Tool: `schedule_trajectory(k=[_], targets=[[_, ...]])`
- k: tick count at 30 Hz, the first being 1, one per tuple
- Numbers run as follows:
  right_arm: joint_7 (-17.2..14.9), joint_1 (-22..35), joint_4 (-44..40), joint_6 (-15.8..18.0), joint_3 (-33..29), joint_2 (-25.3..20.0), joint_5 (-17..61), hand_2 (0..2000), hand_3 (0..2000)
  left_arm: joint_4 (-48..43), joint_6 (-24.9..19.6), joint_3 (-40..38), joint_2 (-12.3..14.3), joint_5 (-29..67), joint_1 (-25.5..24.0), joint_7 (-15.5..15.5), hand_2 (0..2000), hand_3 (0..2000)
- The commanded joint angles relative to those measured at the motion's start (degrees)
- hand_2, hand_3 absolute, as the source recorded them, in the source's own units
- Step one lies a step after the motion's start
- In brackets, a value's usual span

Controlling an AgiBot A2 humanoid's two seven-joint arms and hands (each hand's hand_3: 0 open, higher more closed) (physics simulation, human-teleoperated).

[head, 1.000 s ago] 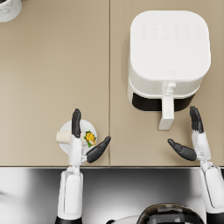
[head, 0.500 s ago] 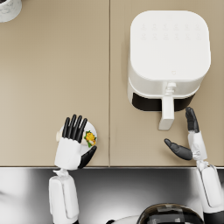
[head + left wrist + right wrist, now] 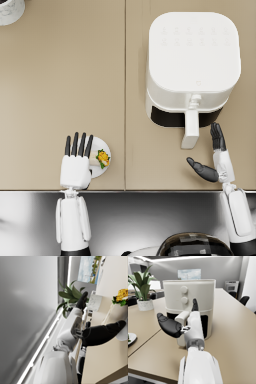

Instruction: Pick up the chicken rolls and place it into the air fryer

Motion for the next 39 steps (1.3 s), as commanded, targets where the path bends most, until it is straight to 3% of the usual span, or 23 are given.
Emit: schedule_trajectory(k=[1, 13, 14, 15, 16, 19, 23, 29, 39], targets=[[0.0, 0.7, -0.5, 0.0, -0.2, -0.4, 0.0, 0, 0, 5.0, 0.0, 2.0, -0.1, 0.4, 1.8, 0.0, 0, 0], [0.0, 0.8, -1.9, 0.0, -0.7, -1.8, 0.0, 0, 0, 17.4, 4.9, 5.1, 0.2, 1.1, 6.1, -0.8, 0, 0], [0.0, 0.9, -1.7, 0.0, -0.9, -2.0, 0.0, 0, 0, 18.3, 5.7, 5.4, 0.2, 1.1, 6.6, -1.2, 1361, 327], [0.0, 0.9, -1.7, 0.0, -1.0, -2.1, 0.0, 0, 0, 18.8, 5.4, 5.3, 0.1, 1.2, 6.8, -1.4, 2000, 653], [0.0, 1.1, -1.9, 0.0, -1.1, -2.3, 0.0, 0, 0, 19.6, 5.2, 5.6, 0.1, 1.2, 7.2, -1.5, 2000, 980], [0.0, 0.7, -3.3, 0.0, -0.8, -2.4, 0.0, 0, 0, 21.7, 10.2, 6.7, 0.2, 1.1, 8.8, -1.8, 2000, 1960], [0.0, 1.5, -11.3, 0.0, 0.8, -3.2, 0.0, 0, 0, 16.0, 12.6, 8.1, 0.2, 1.2, 11.5, -0.3, 2000, 2000], [0.0, 3.6, -19.1, 0.0, 1.8, -4.5, 0.0, 0, 0, 5.2, 21.0, 8.9, 0.7, 1.2, 13.6, 6.6, 2000, 2000], [0.0, 7.5, -29.7, 0.0, 6.0, -7.1, 0.0, 0, 0, -0.4, 22.8, 9.4, 1.8, 1.2, 17.4, 10.5, 2000, 2000]])
